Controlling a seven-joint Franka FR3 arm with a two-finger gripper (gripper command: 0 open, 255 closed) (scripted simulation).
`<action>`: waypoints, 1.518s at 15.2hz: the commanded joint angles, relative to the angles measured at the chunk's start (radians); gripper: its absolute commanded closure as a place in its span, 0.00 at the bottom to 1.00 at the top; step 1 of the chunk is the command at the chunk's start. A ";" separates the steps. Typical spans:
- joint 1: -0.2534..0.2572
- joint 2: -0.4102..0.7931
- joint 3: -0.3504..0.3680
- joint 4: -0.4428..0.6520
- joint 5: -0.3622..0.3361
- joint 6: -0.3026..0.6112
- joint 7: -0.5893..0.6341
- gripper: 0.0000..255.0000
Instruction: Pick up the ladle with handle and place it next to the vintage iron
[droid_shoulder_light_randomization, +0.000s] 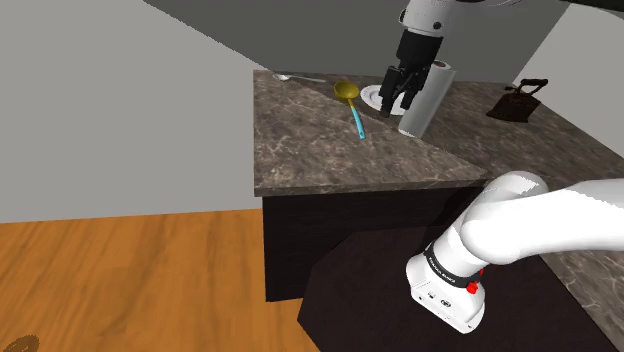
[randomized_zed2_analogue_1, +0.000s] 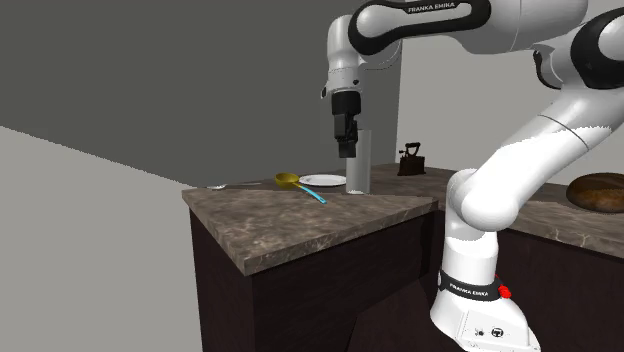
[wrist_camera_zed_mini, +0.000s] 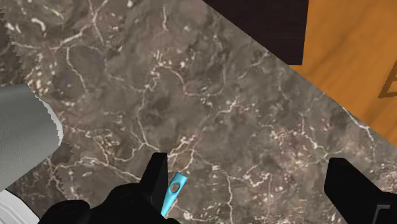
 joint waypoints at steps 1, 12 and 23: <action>0.000 0.000 0.000 0.000 0.000 0.000 0.000 0.00; -0.122 0.339 0.097 0.098 -0.116 0.308 0.313 0.00; -0.208 0.604 0.118 0.241 -0.272 0.450 0.574 0.00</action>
